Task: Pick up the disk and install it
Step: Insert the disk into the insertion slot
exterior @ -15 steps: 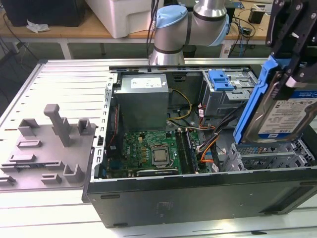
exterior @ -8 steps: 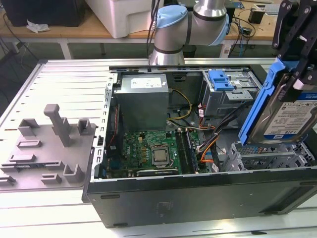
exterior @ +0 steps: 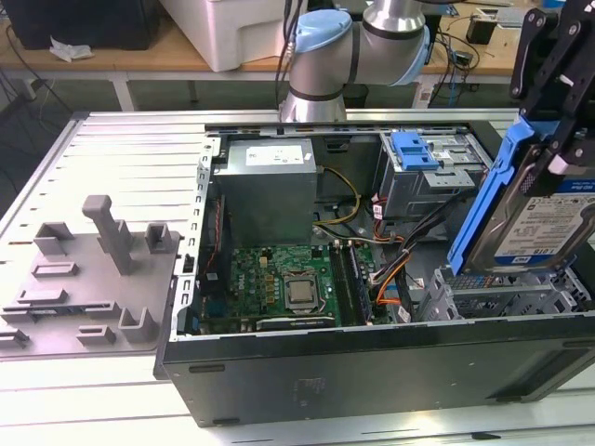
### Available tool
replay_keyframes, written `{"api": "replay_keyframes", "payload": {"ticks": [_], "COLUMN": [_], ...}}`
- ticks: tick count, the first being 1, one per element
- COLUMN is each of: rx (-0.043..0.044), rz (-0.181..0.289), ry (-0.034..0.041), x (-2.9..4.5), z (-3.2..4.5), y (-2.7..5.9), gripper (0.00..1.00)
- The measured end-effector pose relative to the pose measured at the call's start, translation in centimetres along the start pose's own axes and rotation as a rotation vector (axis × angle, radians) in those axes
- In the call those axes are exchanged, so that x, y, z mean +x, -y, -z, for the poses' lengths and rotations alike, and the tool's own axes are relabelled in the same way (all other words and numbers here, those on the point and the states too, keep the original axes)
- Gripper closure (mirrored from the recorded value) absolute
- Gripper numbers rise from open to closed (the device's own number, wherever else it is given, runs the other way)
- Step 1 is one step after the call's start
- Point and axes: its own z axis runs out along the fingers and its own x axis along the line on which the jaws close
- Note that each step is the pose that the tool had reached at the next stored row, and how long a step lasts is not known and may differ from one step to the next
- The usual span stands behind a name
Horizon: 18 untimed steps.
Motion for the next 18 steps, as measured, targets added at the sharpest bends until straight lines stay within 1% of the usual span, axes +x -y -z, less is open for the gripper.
{"api": "replay_keyframes", "payload": {"ticks": [10, 18], "rx": [0.0000, 0.0000], "rz": [0.000, 0.000], "ry": [-0.0001, 0.0001], "x": [-0.01, -0.20], "z": [-0.80, -1.14], "y": [0.39, 0.44], "gripper": [0.63, 0.63]}}
